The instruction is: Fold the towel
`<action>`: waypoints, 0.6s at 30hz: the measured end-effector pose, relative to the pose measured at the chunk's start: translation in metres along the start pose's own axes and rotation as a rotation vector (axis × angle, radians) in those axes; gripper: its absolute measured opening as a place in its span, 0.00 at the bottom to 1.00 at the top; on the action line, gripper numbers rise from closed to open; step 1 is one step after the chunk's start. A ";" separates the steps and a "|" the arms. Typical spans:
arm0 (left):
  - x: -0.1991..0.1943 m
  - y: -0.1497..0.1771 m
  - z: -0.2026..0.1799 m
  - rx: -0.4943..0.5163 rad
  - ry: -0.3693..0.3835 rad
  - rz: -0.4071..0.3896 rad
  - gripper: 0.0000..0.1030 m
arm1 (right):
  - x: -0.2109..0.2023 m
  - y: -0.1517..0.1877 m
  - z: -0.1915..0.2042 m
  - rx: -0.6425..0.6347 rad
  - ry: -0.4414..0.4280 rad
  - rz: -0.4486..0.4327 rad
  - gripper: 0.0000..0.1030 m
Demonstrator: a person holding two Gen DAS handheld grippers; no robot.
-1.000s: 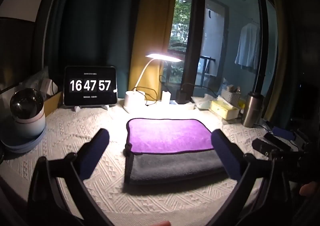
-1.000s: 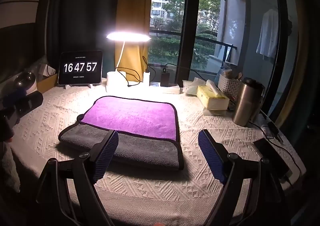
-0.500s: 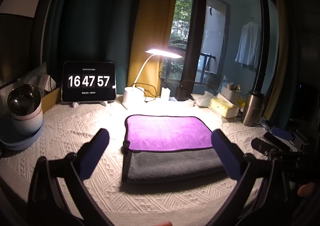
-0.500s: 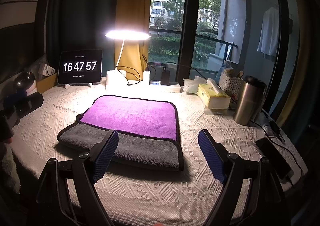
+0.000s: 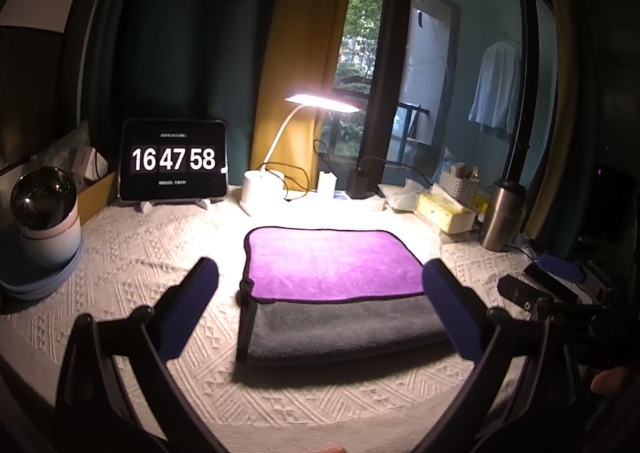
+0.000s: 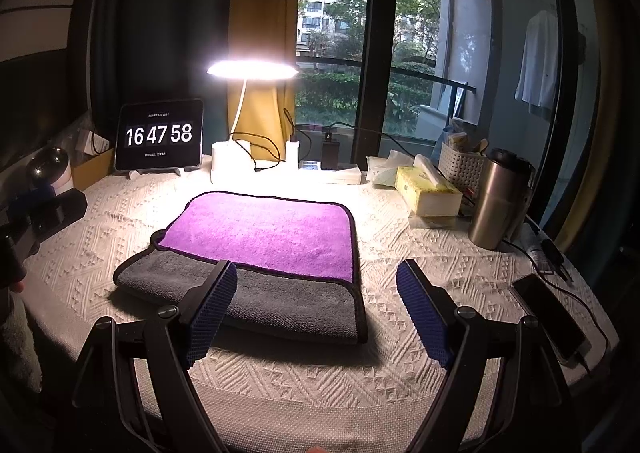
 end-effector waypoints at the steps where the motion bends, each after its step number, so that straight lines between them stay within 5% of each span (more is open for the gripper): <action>1: 0.000 0.000 0.000 0.001 -0.001 0.000 0.99 | 0.000 0.000 0.000 0.000 0.000 0.001 0.82; 18: -0.001 0.001 -0.001 -0.004 0.001 0.000 0.99 | -0.001 -0.001 0.001 0.003 -0.001 0.002 0.82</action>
Point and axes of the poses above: each gripper's, at about its wrist camera, not at the fingertips, and x roughly the way its jaws point, z to its left, y to its underside, the point moved 10 cm from there along x, roughly the way its jaws point, and after that the axes turned 8 degrees about -z, right-handed, at the moved point
